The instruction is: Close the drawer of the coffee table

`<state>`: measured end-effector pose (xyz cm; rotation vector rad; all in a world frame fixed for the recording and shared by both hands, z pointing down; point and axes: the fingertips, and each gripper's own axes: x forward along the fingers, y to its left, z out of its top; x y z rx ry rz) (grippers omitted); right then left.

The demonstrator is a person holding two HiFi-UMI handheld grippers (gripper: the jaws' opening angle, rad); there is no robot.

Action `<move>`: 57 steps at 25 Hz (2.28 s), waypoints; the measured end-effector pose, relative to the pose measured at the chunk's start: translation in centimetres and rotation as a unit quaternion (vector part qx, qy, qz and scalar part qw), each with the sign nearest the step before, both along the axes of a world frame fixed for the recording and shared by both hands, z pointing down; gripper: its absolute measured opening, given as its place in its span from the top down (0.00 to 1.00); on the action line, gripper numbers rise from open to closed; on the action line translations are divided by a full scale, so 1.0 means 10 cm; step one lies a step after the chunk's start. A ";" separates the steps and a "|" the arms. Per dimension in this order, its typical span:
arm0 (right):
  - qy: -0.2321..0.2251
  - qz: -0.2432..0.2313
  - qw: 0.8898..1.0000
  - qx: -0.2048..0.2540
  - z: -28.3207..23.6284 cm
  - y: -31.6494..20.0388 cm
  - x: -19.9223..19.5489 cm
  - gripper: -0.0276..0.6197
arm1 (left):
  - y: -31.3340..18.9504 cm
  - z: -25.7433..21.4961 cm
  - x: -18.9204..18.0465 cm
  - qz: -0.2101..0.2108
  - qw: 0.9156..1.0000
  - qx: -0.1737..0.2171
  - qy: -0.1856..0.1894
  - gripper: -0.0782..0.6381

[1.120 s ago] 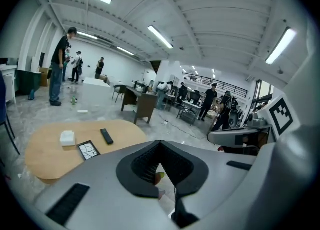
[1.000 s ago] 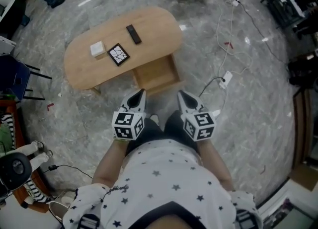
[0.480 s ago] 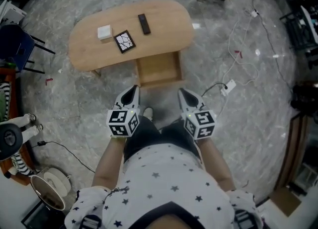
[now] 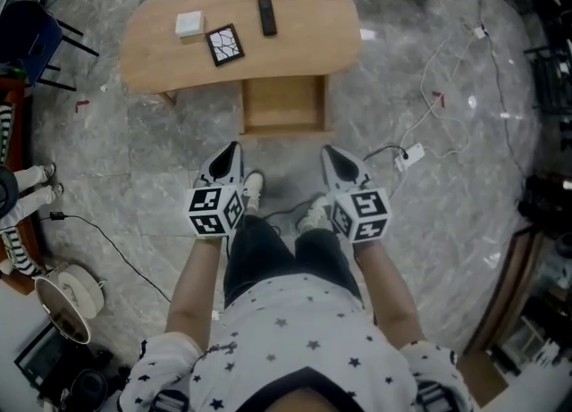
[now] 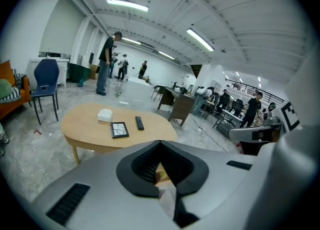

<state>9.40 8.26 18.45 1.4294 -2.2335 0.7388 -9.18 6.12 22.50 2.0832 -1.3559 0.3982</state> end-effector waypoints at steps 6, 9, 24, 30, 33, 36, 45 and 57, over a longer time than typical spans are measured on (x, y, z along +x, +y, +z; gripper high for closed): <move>0.005 -0.011 1.000 -0.010 0.27 -0.02 0.12 0.95 | 0.00 0.28 -0.01 -0.024 1.000 -0.011 -0.003 0.88; 0.008 -0.016 1.000 -0.016 0.42 -0.06 0.18 0.95 | -0.03 0.41 -0.01 -0.031 0.999 -0.013 -0.005 0.88; 0.031 -0.011 0.999 -0.038 1.35 -0.27 0.49 0.95 | -0.16 1.33 -0.10 -0.048 0.998 -0.033 -0.024 0.88; 0.040 0.015 0.998 -0.053 1.80 -0.35 0.65 0.95 | -0.15 1.75 -0.17 -0.041 0.997 -0.048 -0.033 0.88; 0.043 0.028 0.997 -0.058 2.02 -0.42 0.72 0.95 | -0.14 1.96 -0.19 -0.035 0.997 -0.056 -0.036 0.88; 0.048 0.034 0.996 -0.063 2.25 -0.44 0.78 0.95 | -0.14 2.16 -0.19 -0.032 0.997 -0.062 -0.037 0.88; 0.060 0.041 0.994 -0.086 2.90 -0.40 0.92 0.94 | -0.12 2.73 -0.20 -0.034 0.995 -0.077 -0.046 0.88; 0.080 0.052 0.989 -0.115 3.56 -0.32 1.18 0.80 | -0.13 3.34 -0.23 -0.018 0.995 -0.087 -0.053 0.82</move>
